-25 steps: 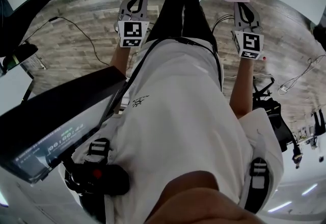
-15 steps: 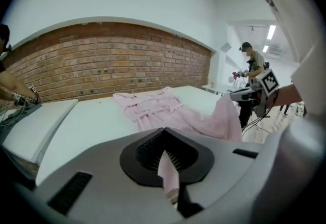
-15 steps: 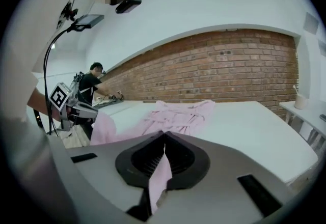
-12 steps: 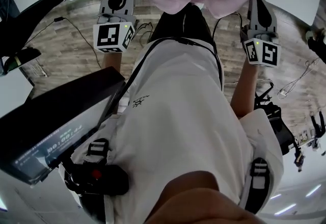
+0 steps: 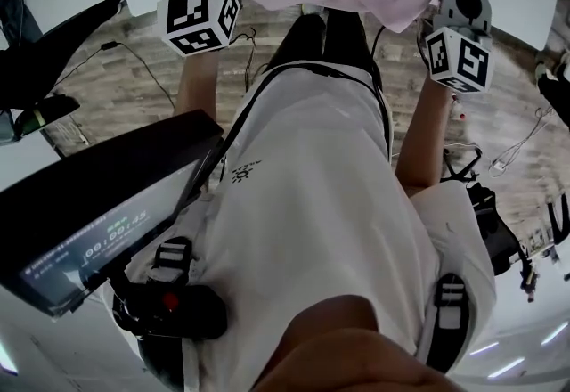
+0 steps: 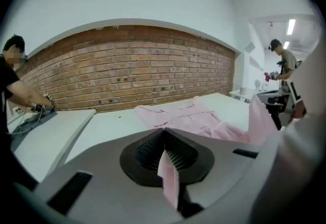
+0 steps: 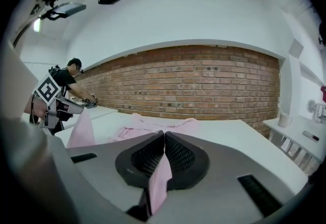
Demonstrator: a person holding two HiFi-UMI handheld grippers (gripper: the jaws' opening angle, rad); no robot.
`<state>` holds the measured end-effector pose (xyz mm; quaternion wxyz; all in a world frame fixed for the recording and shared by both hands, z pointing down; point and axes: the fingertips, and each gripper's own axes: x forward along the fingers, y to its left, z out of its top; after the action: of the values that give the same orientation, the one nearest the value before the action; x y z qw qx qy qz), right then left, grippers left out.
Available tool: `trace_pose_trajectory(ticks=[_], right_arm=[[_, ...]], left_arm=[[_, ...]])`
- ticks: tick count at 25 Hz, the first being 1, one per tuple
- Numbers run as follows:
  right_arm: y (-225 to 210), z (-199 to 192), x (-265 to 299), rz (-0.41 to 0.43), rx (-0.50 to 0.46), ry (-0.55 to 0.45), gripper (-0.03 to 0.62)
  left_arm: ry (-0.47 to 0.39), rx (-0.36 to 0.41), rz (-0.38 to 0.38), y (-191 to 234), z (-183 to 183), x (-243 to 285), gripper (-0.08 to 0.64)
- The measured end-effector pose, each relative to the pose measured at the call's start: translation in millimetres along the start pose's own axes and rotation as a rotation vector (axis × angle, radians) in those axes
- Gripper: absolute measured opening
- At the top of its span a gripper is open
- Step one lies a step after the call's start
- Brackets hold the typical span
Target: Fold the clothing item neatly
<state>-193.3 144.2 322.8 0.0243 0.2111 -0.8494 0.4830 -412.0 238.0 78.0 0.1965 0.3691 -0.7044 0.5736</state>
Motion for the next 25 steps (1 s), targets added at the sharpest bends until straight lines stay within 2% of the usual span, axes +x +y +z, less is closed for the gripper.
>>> trace_pose_trajectory(ticks=[4, 8, 11, 13, 15, 16, 17, 19, 21, 23, 25], right_arm=[[-4, 0, 27, -0.041, -0.076, 0.051, 0.008], [-28, -23, 50, -0.102, -0.146, 0.162, 0.008], [-43, -45, 59, -0.124, -0.208, 0.257, 0.008], [-43, -59, 64, -0.096, -0.243, 0.306, 0.008], [-29, -73, 69, -0.021, -0.263, 0.346, 0.008], [-19, -78, 69, 0.025, -0.272, 0.360, 0.028], [-10, -83, 65, 0.065, -0.280, 0.372, 0.075], [1, -91, 54, 0.118, -0.285, 0.391, 0.143], [5, -100, 39, 0.154, -0.284, 0.408, 0.187], [7, -108, 22, 0.182, -0.284, 0.421, 0.195], [11, -116, 5, 0.200, -0.260, 0.431, 0.195]], left_arm=[[0.060, 0.012, 0.051, 23, -8, 29, 0.005], [0.185, 0.034, 0.127, 61, -46, 57, 0.005], [0.280, 0.010, 0.189, 91, -80, 60, 0.005], [0.330, 0.018, 0.209, 100, -99, 58, 0.005], [0.338, 0.061, 0.207, 100, -105, 56, 0.005], [0.318, 0.095, 0.201, 96, -103, 52, 0.047], [0.291, 0.135, 0.193, 90, -99, 47, 0.112], [0.252, 0.213, 0.169, 76, -94, 32, 0.150], [0.243, 0.264, 0.110, 52, -89, 18, 0.167], [0.239, 0.294, -0.006, 16, -83, 7, 0.167], [0.224, 0.324, -0.164, -31, -82, -2, 0.167]])
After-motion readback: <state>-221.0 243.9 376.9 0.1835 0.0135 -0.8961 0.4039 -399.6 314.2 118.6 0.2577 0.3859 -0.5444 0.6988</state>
